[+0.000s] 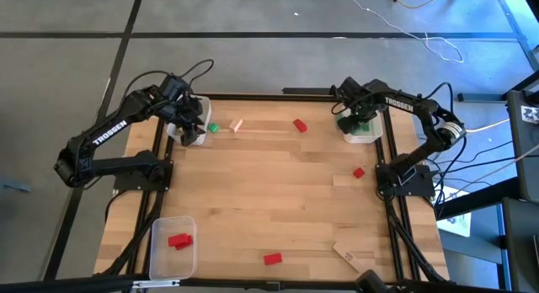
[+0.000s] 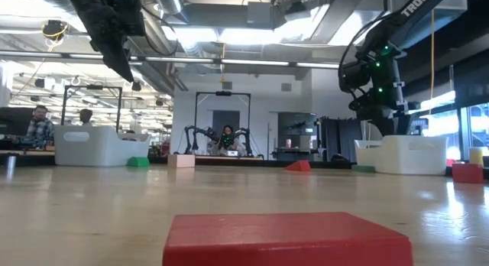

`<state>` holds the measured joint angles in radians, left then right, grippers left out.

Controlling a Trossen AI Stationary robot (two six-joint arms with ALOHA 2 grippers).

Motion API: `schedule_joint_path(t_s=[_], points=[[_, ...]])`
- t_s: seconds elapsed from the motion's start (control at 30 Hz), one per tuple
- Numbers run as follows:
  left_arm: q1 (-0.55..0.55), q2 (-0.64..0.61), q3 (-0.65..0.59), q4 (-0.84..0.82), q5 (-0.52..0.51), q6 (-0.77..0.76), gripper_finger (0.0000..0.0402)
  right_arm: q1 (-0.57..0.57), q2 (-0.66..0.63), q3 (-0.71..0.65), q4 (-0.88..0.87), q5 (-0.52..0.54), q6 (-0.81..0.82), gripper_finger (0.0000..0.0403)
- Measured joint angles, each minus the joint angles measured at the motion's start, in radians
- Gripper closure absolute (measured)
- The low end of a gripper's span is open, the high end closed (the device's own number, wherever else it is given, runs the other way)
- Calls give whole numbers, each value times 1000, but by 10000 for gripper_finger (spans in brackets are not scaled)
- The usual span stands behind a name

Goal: Sort & place blocks by color
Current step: Put the red block into the transparent bin

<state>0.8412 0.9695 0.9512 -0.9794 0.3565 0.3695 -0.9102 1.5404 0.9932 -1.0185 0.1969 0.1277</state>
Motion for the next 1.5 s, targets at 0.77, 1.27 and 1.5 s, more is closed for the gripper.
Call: schedule_joint_path(t_s=[0.77, 1.27, 1.5], points=[[0, 0, 0, -18, -9, -50, 239, 263, 0, 203, 265, -402, -82, 187], [0, 0, 0, -22, -13, -79, 239, 414, 55, 197, 334, -172, 71, 187], [0, 0, 0, -20, -14, -79, 239, 417, 178, 209, 380, -61, 133, 187]])
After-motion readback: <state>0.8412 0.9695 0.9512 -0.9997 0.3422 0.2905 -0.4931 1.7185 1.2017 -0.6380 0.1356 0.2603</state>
